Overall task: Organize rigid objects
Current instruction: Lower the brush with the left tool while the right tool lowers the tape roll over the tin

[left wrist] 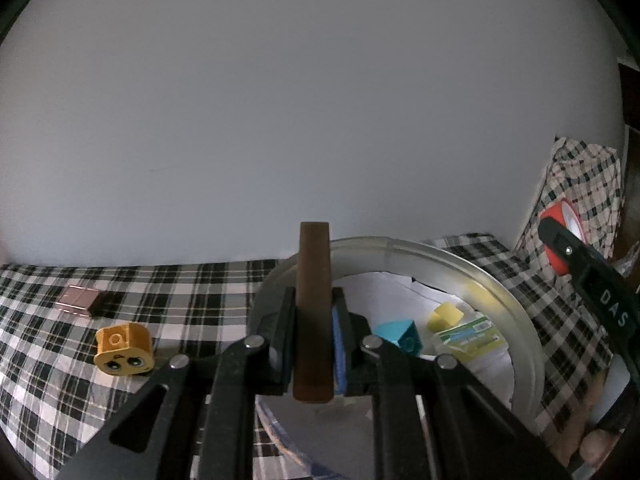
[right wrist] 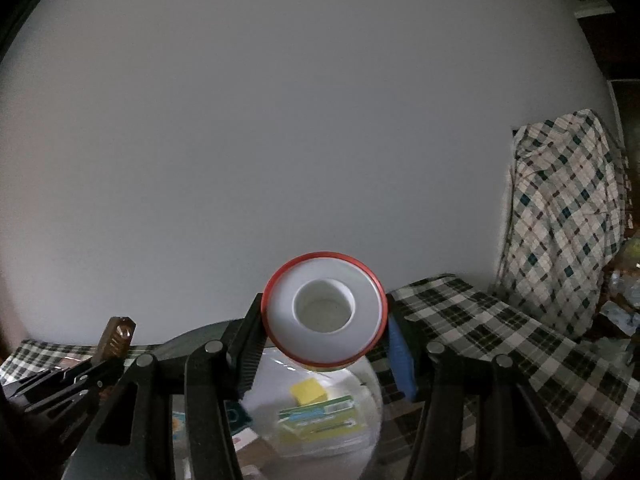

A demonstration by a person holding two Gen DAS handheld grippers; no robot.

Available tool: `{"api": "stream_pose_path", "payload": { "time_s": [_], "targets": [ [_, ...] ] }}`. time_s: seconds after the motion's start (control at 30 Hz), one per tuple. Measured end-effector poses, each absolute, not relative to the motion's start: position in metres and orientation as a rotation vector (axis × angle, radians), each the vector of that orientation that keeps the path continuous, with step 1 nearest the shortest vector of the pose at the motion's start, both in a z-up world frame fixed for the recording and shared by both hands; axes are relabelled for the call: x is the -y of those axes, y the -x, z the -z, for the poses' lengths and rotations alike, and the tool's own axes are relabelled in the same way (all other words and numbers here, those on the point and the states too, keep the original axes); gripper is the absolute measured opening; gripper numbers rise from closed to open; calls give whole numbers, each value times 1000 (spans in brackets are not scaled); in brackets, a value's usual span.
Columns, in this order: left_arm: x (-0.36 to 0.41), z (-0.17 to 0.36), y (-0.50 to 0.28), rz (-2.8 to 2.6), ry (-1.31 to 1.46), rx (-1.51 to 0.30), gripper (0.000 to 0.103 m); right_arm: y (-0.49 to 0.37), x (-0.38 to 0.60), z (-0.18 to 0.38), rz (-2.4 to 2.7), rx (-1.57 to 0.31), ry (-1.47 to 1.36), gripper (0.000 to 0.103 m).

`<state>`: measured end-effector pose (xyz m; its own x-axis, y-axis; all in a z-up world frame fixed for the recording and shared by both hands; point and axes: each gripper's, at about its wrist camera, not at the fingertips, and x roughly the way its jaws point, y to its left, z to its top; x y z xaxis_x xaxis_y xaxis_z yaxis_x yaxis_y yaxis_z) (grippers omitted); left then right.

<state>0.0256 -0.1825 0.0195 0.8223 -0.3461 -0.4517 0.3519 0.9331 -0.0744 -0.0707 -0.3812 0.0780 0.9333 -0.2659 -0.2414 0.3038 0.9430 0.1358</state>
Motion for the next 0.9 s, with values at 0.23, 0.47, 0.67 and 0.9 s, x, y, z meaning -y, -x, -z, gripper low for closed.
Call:
{"api": "stream_pose_path", "payload": {
  "time_s": [0.23, 0.47, 0.67, 0.9],
  "targets": [
    [199, -15, -34, 365, -41, -509, 14, 62, 396, -74, 323, -238, -176, 57],
    [214, -13, -43, 355, -86, -544, 14, 51, 396, -70, 338, -286, -150, 57],
    [222, -14, -50, 340, -130, -555, 14, 43, 400, -66, 340, -321, -147, 57],
    [229, -9, -61, 332, -157, -607, 14, 34, 401, -61, 316, -382, -181, 57]
  ]
}}
